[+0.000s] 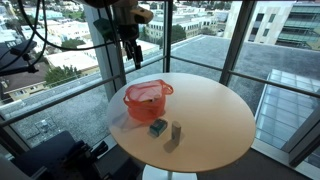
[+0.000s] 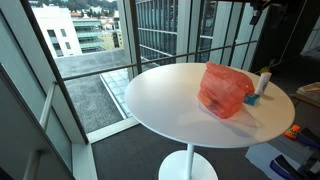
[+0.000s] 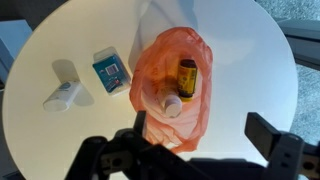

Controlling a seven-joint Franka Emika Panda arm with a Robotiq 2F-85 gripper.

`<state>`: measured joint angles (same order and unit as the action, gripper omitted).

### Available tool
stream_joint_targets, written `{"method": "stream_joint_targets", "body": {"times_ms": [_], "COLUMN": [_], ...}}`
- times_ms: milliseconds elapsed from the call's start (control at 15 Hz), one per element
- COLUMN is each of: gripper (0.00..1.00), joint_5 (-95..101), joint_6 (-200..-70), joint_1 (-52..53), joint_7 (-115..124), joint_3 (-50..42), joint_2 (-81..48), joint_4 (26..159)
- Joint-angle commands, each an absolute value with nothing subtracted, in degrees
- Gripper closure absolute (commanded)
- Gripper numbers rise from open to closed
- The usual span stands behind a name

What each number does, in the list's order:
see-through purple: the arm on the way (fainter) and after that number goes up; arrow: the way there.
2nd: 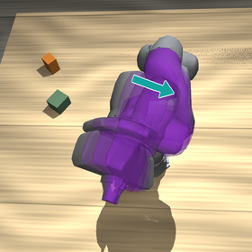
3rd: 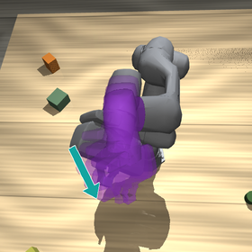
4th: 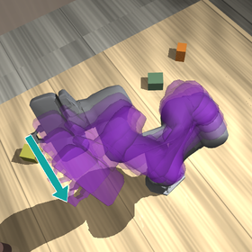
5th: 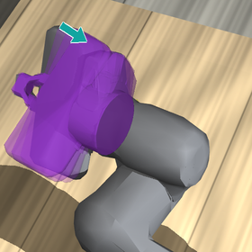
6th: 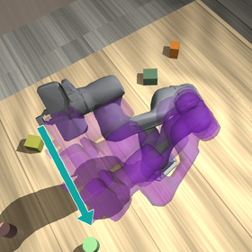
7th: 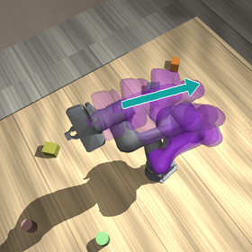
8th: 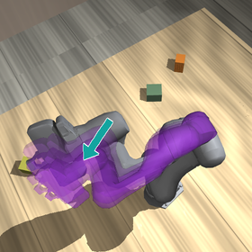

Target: Remove the white bottle from the plastic and put it on the table

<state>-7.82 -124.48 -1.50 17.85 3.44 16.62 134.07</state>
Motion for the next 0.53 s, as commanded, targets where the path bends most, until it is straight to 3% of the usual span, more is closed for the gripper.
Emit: {"method": "stream_joint_targets", "body": {"times_ms": [0,467], "gripper": [0.00,0.00], "joint_5": [-7.35,-6.08], "joint_6": [-124.92,-129.98], "joint_1": [-1.41,-2.26], "joint_7": [18.36,17.53], "joint_3": [3.19,1.72], "joint_2": [15.90,9.80], "joint_4": [133.46,130.53]}}
